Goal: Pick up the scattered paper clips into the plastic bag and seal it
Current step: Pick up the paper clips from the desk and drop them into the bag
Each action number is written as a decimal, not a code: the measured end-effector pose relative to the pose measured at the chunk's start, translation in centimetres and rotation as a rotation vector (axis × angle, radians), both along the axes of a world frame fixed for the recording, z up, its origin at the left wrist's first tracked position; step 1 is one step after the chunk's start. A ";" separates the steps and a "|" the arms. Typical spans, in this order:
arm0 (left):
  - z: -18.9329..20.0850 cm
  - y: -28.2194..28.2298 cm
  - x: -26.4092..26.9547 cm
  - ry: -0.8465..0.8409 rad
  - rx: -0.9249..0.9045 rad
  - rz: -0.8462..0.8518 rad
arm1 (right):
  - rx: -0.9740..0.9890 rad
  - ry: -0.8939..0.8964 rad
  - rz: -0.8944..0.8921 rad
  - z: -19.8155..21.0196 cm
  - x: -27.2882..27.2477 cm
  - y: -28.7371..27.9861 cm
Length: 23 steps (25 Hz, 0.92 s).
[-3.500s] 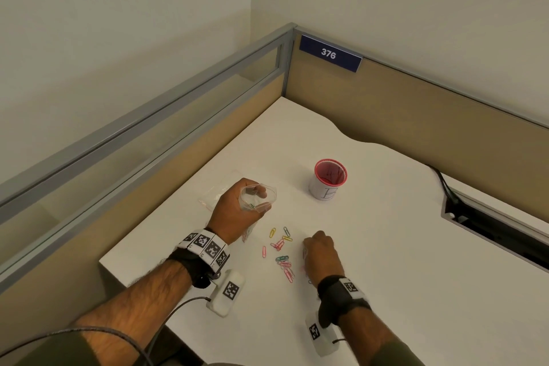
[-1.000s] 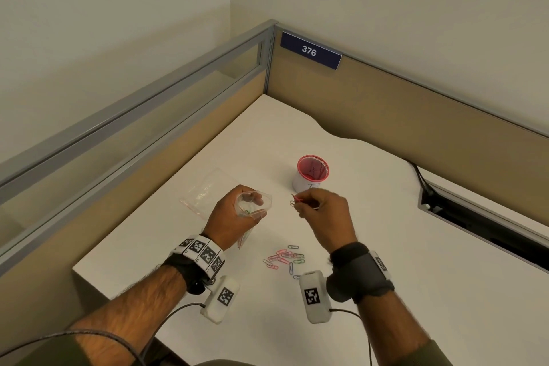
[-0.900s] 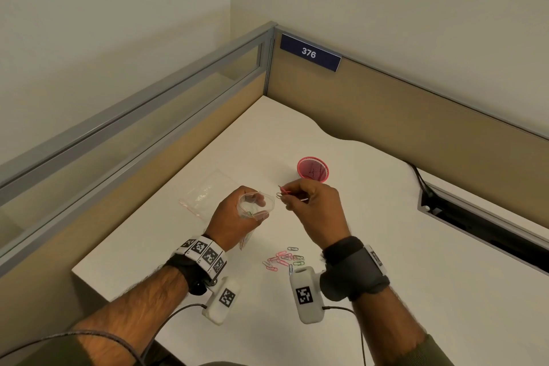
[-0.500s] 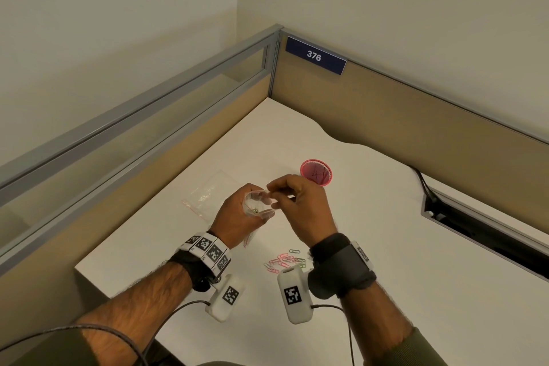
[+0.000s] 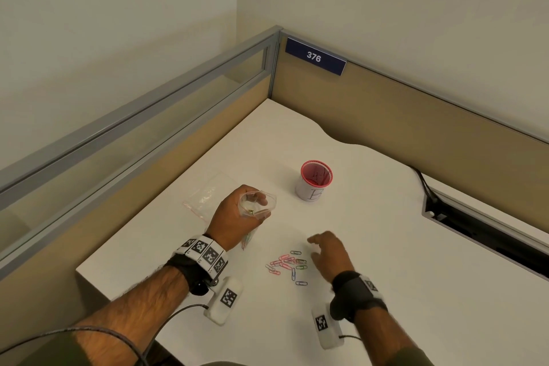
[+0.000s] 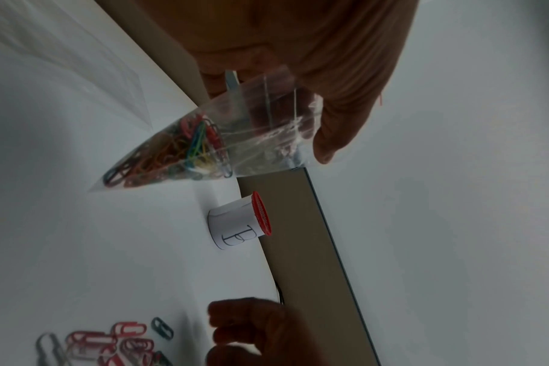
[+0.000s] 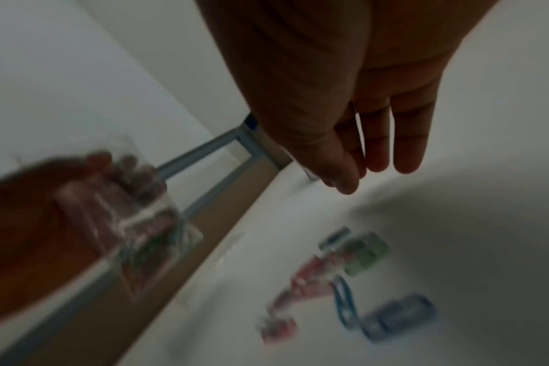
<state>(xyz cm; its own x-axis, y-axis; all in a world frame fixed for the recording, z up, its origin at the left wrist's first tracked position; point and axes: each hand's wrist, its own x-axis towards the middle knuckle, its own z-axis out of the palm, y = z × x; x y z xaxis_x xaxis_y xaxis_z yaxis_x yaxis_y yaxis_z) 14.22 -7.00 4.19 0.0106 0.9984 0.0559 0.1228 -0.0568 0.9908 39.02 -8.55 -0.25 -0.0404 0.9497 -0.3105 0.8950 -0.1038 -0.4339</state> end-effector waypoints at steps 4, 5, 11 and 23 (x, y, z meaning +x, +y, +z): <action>0.0 0.0 0.1 -0.008 -0.001 -0.009 | 0.002 -0.102 0.145 -2.1 -2.3 -1.5; 0.0 0.0 0.2 -0.005 0.002 -0.010 | 0.012 -0.098 0.173 -2.1 -2.9 -1.8; 0.3 0.2 -0.1 -0.024 0.000 0.004 | 0.024 -0.008 0.140 -1.2 -1.9 -4.6; 0.6 -0.1 -0.5 -0.033 0.002 0.018 | 0.000 0.051 -0.026 -1.4 -4.9 -3.7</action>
